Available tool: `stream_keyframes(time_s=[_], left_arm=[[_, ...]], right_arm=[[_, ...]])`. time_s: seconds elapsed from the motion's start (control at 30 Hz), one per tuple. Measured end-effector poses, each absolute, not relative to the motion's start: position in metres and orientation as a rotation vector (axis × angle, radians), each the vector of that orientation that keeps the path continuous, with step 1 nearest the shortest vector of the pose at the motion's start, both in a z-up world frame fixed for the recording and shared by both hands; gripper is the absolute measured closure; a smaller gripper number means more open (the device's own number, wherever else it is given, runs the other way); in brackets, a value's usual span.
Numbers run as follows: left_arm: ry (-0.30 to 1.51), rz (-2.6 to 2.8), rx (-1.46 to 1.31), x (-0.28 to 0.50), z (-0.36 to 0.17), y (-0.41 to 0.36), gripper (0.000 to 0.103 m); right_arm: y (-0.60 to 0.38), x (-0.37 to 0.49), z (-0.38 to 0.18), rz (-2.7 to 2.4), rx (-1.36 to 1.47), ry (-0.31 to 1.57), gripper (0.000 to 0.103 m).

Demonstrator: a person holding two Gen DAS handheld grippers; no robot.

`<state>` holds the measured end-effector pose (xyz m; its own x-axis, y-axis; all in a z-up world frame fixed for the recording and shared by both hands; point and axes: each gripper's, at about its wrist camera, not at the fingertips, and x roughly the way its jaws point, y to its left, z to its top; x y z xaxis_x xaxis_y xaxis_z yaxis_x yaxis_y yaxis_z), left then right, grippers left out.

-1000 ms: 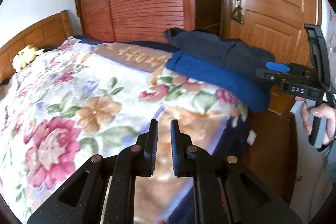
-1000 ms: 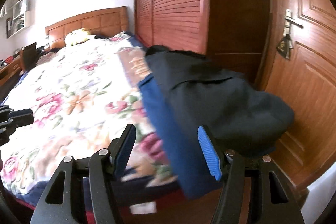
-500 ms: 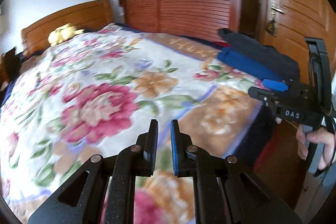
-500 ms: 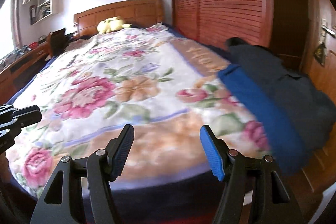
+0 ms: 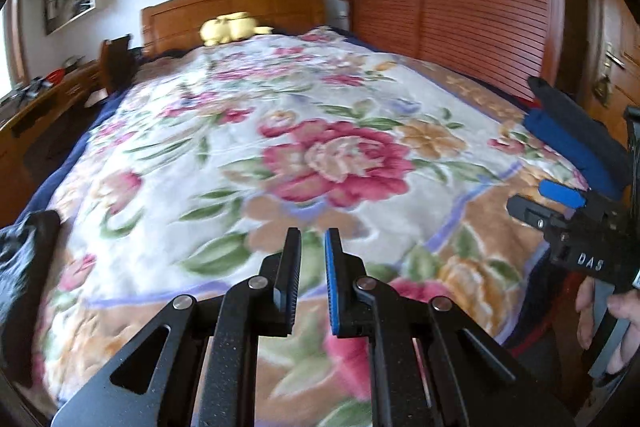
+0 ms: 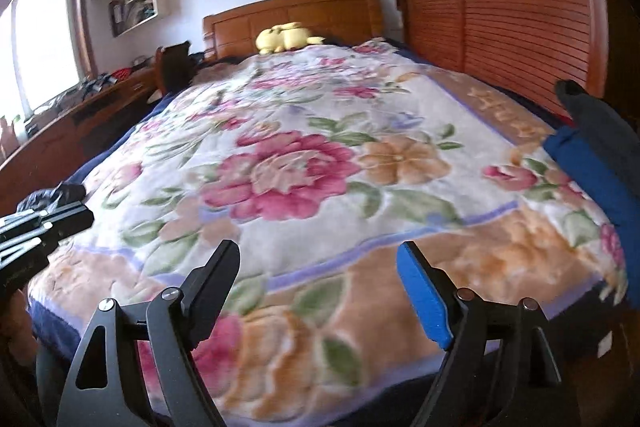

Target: Fold large clothes

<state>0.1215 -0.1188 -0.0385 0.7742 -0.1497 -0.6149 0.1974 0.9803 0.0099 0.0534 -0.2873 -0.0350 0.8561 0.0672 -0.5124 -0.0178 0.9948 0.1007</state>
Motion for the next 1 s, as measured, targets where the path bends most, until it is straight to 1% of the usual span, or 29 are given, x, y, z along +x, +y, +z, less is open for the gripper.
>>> stream_keyframes(time_s=[0.2, 0.47, 0.63, 1.0], left_arm=[[0.640, -0.119, 0.050, 0.101, -0.027, -0.085, 0.091], [0.586, -0.039, 0.044, 0.066, -0.006, -0.057, 0.091], [0.557, -0.020, -0.009, 0.048, 0.005, -0.039, 0.091], [0.540, -0.022, -0.029, 0.038, 0.008, -0.038, 0.091]], right_arm=[[-0.264, 0.051, -0.031, 0.086, 0.078, 0.539, 0.021], [-0.248, 0.029, -0.006, 0.140, 0.068, 0.449, 0.021], [-0.238, 0.012, 0.003, 0.160, 0.028, 0.399, 0.021], [-0.240, 0.009, -0.009, 0.160, 0.027, 0.374, 0.021]])
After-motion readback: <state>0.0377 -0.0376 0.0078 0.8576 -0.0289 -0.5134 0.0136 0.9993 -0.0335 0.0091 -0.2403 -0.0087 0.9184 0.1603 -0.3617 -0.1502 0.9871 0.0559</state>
